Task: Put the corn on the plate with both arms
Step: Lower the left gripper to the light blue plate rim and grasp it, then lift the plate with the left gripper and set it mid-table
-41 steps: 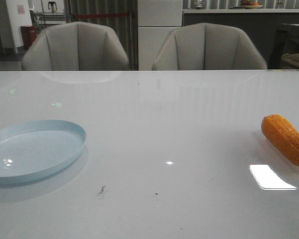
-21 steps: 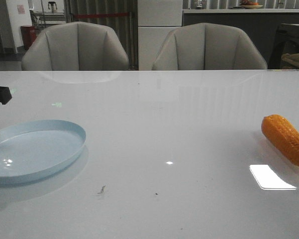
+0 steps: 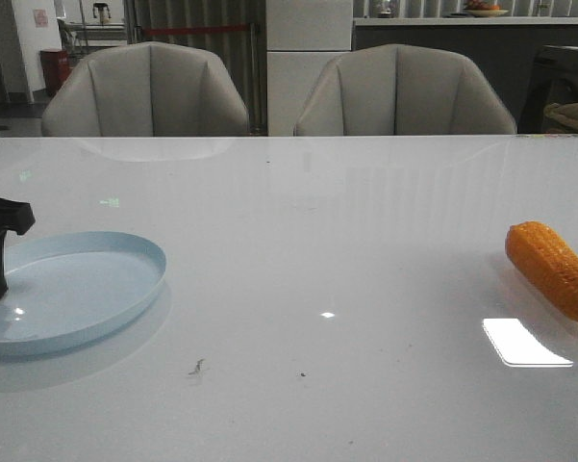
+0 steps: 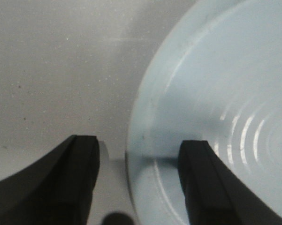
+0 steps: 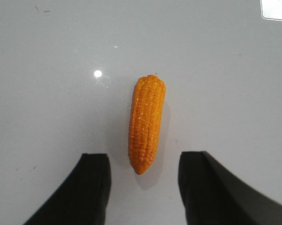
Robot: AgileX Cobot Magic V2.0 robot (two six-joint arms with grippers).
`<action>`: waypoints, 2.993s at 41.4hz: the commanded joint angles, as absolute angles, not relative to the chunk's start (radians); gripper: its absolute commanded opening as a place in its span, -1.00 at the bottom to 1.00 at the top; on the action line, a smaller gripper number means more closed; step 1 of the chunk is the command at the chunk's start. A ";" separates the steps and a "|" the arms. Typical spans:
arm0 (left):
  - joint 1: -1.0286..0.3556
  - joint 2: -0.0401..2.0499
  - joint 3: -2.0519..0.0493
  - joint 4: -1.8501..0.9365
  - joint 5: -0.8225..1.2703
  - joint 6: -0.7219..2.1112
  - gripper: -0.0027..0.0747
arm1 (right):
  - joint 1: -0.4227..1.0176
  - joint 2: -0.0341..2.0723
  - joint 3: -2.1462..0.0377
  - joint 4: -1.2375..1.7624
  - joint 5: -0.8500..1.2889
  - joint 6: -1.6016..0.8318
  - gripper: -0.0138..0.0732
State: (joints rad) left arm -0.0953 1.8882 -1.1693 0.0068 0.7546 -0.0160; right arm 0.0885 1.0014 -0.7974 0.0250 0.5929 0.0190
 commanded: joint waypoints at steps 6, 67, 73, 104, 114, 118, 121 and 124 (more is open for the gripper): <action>-0.096 1.876 -1.198 0.006 0.738 -0.024 -0.45 | 0.086 0.992 -0.835 0.017 0.525 0.018 0.35; -0.244 1.886 -1.765 -0.274 1.129 0.055 -0.68 | 0.086 0.992 -0.835 0.017 0.525 0.018 0.35; -0.329 1.890 -1.774 -0.285 1.114 0.055 -0.68 | 0.086 0.992 -0.835 0.017 0.525 0.018 0.35; -0.444 2.102 -1.774 -0.283 1.111 0.049 -0.67 | 0.086 0.992 -0.835 0.017 0.525 0.018 0.35; -0.444 2.111 -1.782 -0.279 1.104 0.082 -0.58 | 0.086 0.992 -0.835 0.017 0.525 0.018 0.35; -0.444 2.111 -1.782 -0.277 1.121 0.112 -0.30 | 0.086 0.992 -0.835 0.017 0.525 0.018 0.35; -0.444 2.113 -1.782 -0.267 1.127 0.128 0.01 | 0.086 0.992 -0.835 0.017 0.525 0.018 0.35; -0.444 2.113 -1.782 -0.258 1.125 0.128 0.34 | 0.086 0.992 -0.835 0.017 0.525 0.018 0.35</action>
State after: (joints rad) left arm -0.4369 2.1724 -1.7503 -0.2485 1.1232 0.1181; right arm 0.0885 1.0014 -0.7974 0.0250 0.5929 0.0190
